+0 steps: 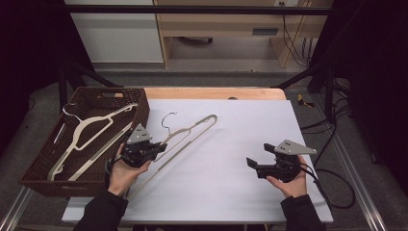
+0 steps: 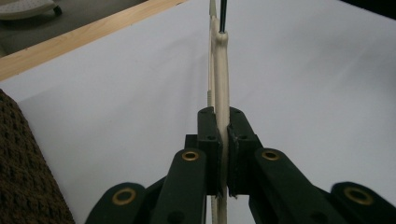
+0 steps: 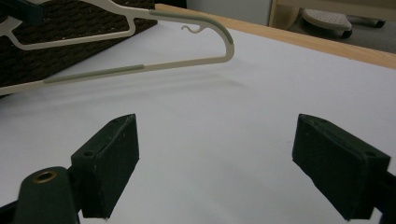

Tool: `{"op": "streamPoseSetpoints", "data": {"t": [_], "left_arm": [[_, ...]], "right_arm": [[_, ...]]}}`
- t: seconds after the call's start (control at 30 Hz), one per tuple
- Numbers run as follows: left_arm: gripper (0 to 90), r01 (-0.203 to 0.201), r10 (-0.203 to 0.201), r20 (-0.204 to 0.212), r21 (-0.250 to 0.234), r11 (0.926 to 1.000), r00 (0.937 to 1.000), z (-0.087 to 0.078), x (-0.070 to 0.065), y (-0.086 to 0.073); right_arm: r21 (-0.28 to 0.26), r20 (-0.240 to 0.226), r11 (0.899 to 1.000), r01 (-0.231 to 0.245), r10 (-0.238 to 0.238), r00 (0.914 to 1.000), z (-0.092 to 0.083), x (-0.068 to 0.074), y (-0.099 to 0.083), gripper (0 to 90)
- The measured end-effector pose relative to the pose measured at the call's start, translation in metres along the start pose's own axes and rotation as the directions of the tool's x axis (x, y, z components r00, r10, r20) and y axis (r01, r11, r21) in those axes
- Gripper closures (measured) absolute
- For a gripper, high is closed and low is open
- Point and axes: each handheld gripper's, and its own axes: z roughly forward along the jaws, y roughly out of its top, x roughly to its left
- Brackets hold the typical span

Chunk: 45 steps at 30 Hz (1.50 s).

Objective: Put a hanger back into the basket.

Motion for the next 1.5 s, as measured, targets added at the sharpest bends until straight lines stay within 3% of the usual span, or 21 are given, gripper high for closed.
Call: {"op": "streamPoseSetpoints", "data": {"t": [0.1,0.43,0.63,0.83,1.03,1.1,1.5], "left_arm": [[85.9,-0.005,0.006,0.029,-0.027,0.9996,0.9996,-0.014,-0.002,0.006],[85.9,-0.049,0.055,0.052,-0.105,0.9933,0.9971,-0.047,-0.011,0.027],[85.9,-0.077,0.083,0.046,-0.114,0.9905,0.9955,-0.063,-0.010,0.043],[85.9,-0.076,0.085,0.062,-0.128,0.9889,0.9945,-0.075,-0.004,0.053],[85.9,-0.086,0.095,0.072,-0.128,0.9881,0.9929,-0.091,0.012,0.063],[85.9,-0.086,0.094,0.070,-0.121,0.9890,0.9930,-0.097,0.024,0.066],[85.9,-0.074,0.079,0.045,-0.093,0.9929,0.9959,-0.113,0.063,0.060]], "right_arm": [[-0.011,0.002,1.000,-0.003,0.003,1.0000,-0.004,0.000,0.000,12.8],[-0.017,0.037,1.000,-0.009,0.009,0.9993,-0.008,-0.003,-0.004,7.5],[-0.014,0.054,1.000,-0.022,0.023,0.9983,-0.011,-0.004,-0.006,6.0],[-0.015,0.058,1.000,-0.021,0.022,0.9981,-0.014,-0.004,-0.008,5.8],[-0.015,0.066,1.000,-0.024,0.025,0.9975,-0.016,-0.005,-0.010,5.6],[-0.016,0.066,1.000,-0.020,0.021,0.9976,-0.017,-0.005,-0.010,5.6],[-0.018,0.069,1.000,-0.017,0.018,0.9974,-0.017,-0.004,-0.010,4.8]]}}
